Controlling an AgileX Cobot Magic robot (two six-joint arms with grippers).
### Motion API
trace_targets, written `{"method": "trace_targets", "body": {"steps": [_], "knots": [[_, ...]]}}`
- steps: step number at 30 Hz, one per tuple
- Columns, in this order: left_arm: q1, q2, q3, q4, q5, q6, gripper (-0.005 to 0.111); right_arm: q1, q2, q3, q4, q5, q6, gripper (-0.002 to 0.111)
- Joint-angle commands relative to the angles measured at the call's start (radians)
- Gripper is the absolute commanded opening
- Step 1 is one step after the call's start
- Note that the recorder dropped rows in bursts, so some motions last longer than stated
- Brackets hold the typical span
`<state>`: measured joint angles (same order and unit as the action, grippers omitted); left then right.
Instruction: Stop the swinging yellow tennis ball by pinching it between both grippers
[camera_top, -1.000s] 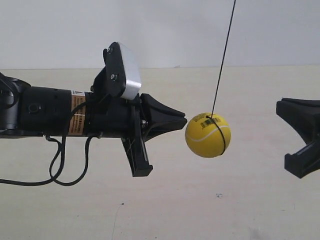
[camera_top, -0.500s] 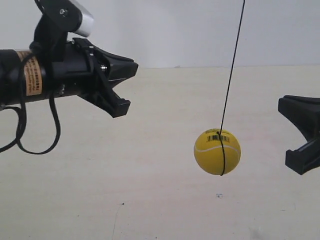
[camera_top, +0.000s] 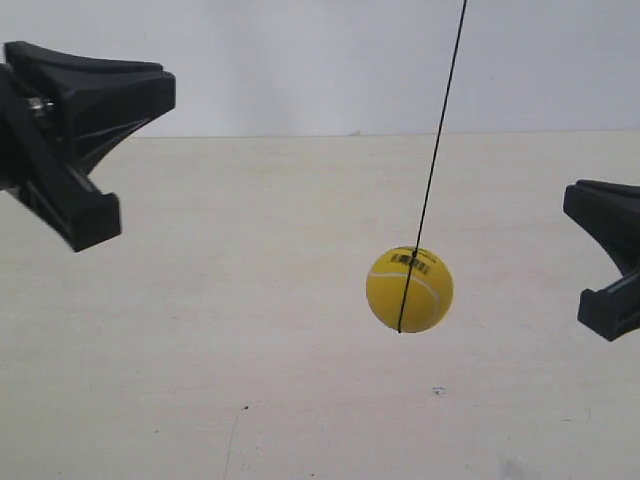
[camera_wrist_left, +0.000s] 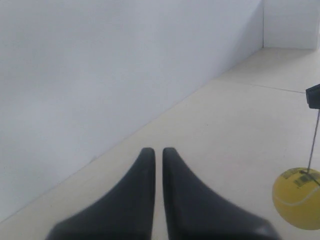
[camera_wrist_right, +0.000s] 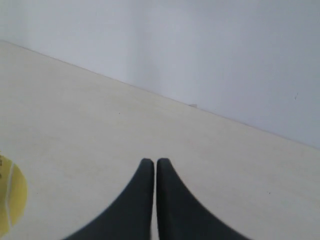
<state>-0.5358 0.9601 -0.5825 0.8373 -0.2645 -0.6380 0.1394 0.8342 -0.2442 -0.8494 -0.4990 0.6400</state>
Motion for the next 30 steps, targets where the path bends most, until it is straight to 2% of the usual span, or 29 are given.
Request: {"method": "trace_targets", "body": {"steps": [1,12,19,30], "knots": [[0.003,-0.136,0.056,-0.013,0.010,-0.051,0.005,0.001,-0.111,0.028,0.004,-0.006,0.027,0.000],[0.003,-0.409,0.091,-0.018,0.003,-0.190,0.005,0.001,-0.539,0.062,0.004,0.019,0.241,0.000],[0.003,-0.605,0.091,-0.011,0.009,-0.229,0.005,0.001,-0.834,0.062,-0.006,0.197,0.324,0.000],[0.003,-0.864,0.093,-0.003,0.033,-0.229,0.005,0.010,-0.834,0.054,-0.009,0.249,0.377,0.000]]}}
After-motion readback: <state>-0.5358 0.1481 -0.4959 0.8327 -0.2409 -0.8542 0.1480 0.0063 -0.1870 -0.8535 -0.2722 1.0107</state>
